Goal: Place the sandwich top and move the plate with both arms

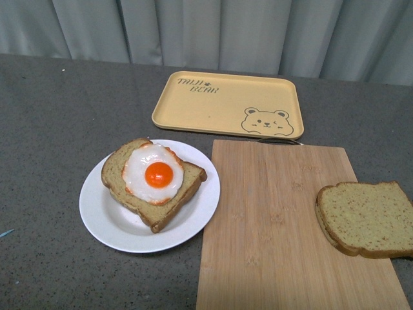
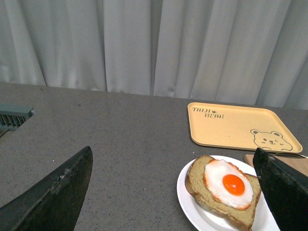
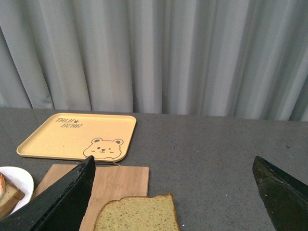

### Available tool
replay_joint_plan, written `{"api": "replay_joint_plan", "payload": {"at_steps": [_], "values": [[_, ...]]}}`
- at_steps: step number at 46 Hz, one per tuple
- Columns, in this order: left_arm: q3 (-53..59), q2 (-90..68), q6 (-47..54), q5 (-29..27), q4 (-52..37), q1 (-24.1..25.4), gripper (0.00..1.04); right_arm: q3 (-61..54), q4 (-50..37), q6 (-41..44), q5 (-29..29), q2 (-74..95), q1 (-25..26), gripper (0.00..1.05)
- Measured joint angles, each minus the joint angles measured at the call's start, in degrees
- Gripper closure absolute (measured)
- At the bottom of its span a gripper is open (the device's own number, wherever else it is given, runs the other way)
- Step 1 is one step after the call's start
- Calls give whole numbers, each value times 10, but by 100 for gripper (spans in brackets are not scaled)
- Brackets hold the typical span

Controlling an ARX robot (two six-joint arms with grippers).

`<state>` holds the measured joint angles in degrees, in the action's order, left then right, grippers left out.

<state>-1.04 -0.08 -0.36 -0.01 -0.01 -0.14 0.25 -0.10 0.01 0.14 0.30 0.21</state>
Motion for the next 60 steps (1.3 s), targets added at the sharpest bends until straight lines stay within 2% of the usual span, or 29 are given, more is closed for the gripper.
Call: {"api": "replay_joint_plan", "payload": {"at_steps": [46,47,49,52,54,56,60], "values": [[0,0,0,0,0,0,7,0,0,0,0,0,0,9],[0,0,0,0,0,0,7,0,2,2,-10,2,-3,9],[0,0,0,0,0,0,7,6,18,27,-68,12,-20,9],[0,0,0,-1,0,0,7,21,27,75,-203,65,-60,9],[0,0,0,-1,0,0,7,26,20,93,-235,97,-61,9],[0,0,0,-1,0,0,7,35,-2,99,-236,153,-45,9],[0,0,0,0,0,0,7,51,-54,91,-177,254,-3,9]]}}
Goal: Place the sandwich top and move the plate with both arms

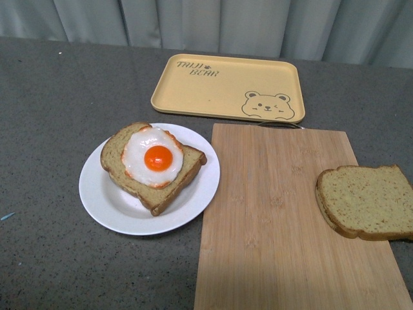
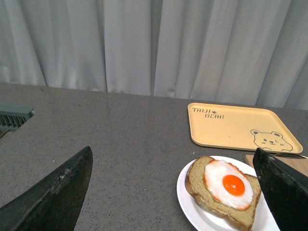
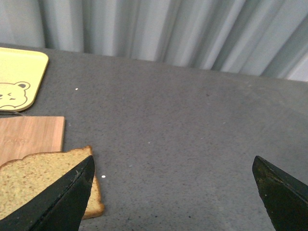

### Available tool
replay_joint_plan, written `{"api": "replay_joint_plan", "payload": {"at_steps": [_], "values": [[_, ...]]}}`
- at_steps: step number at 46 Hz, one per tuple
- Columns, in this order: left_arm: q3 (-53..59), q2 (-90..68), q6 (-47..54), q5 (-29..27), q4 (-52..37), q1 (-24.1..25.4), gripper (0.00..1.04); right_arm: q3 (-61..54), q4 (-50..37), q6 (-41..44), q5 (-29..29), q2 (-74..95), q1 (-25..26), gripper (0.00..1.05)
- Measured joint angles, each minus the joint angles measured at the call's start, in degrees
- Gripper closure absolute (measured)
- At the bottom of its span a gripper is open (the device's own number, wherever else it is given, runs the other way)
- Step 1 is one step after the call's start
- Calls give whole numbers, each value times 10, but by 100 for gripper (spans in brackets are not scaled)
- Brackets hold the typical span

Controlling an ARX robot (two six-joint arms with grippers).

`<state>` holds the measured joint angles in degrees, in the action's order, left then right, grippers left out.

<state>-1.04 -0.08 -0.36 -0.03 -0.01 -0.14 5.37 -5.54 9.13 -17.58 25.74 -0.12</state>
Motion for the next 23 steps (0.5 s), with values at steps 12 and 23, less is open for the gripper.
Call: {"api": "replay_joint_plan", "payload": {"at_steps": [12,23], "values": [[0,0,0,0,0,0,7,71,-132,-55,215,311,118,9],[0,0,0,0,0,0,7,151,-135,-140,353,526,193,9]]}}
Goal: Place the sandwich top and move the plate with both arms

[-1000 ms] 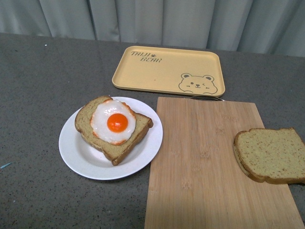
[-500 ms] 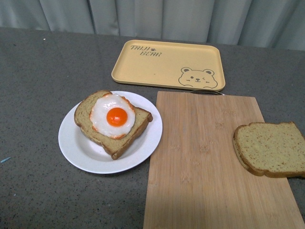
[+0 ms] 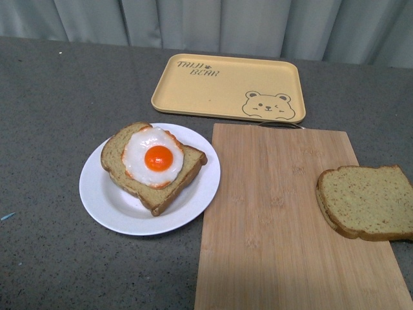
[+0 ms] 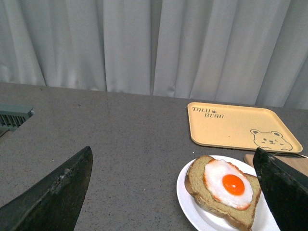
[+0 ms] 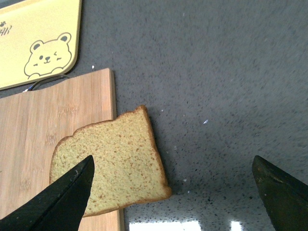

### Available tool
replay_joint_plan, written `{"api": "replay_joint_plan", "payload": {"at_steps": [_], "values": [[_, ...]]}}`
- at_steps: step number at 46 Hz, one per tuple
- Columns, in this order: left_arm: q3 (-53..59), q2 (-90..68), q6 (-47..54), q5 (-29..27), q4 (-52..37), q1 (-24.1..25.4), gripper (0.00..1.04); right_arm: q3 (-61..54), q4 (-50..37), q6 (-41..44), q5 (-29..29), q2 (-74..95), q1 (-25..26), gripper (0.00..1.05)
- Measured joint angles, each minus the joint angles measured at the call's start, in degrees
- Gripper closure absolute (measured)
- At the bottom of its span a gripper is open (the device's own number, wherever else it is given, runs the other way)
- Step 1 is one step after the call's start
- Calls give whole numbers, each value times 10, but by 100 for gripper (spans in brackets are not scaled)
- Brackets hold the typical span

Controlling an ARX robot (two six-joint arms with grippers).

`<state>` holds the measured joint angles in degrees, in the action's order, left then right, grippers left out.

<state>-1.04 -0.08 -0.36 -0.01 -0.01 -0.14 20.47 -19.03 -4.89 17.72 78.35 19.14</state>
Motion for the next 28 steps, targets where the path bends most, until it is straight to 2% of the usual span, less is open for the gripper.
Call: {"api": "replay_joint_plan", "payload": {"at_steps": [5,14,28], "values": [[0,0,0,0,0,0,7,31,8,-30,59,80,27,9],[0,0,0,0,0,0,7,76,48,-44,129,189,62,9],[0,0,0,0,0,0,7,150,137,-41,199,295,62,9]]}}
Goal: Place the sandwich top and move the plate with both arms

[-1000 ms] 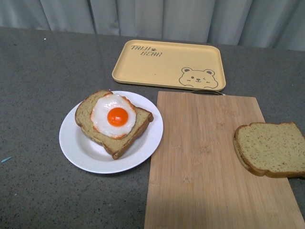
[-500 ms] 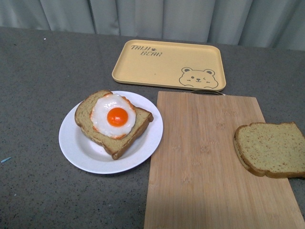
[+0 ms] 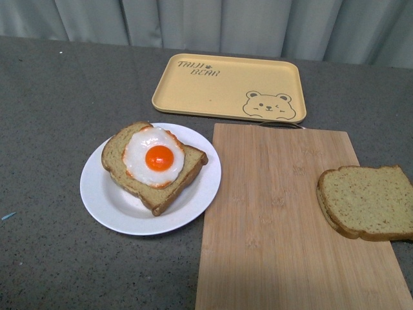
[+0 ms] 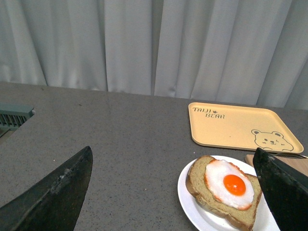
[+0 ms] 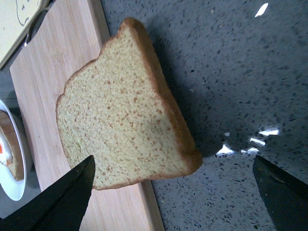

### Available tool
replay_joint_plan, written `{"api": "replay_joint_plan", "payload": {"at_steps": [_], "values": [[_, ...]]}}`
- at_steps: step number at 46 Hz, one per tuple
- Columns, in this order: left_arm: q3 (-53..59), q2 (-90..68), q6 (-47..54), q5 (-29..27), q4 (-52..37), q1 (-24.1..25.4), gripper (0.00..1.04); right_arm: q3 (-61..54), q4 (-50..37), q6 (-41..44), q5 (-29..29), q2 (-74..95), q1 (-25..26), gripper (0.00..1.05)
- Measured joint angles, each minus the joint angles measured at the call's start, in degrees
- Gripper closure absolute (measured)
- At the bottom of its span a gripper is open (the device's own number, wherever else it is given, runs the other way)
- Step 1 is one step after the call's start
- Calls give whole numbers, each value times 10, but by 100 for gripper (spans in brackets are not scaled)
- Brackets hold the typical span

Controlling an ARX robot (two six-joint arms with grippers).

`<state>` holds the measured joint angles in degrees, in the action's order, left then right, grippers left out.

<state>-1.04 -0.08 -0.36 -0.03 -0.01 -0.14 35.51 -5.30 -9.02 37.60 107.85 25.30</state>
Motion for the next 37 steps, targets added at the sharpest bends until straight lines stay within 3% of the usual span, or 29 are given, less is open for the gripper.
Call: {"api": "replay_joint_plan", "payload": {"at_steps": [18,37], "values": [[0,0,0,0,0,0,7,38,22,-2,-1,66,-38,12],[0,0,0,0,0,0,7,47,8,-7,-11,84,-47,90]]}}
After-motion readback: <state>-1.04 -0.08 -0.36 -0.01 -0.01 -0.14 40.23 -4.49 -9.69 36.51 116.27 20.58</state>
